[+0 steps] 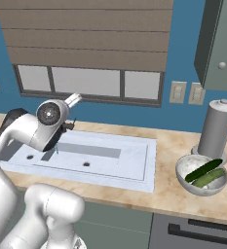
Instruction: Pick the cucumbers from the sink and place them in one bowl. Place the sweet potato in the other bowl. Then turn off the sink faucet.
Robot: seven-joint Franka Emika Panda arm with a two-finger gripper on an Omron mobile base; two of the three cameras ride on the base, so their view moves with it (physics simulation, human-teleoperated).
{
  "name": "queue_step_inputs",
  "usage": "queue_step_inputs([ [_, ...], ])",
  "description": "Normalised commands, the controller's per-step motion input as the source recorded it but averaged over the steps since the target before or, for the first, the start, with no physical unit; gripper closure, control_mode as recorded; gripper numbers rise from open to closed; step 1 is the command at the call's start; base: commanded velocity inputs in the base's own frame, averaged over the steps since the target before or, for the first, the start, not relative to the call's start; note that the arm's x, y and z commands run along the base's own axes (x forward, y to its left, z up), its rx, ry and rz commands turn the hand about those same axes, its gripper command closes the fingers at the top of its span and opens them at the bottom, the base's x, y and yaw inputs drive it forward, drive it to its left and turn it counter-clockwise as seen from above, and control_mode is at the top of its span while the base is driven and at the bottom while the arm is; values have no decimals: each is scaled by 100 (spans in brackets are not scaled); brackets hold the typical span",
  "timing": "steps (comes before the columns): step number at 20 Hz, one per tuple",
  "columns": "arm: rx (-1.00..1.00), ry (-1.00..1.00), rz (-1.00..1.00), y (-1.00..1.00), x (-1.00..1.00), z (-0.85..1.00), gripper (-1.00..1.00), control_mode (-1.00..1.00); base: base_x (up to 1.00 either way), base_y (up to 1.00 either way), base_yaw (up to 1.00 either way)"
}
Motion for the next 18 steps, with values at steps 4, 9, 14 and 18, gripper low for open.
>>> queue_step_inputs([
  [4,32,2,0,0,15,-60,-100,-100,0,0,0],
  [9,24,0,-1,0,15,-48,-100,-100,0,0,0],
  [14,16,0,-5,0,28,-9,-100,-100,0,0,0],
  [18,6,0,-8,0,24,-5,-100,-100,0,0,0],
])
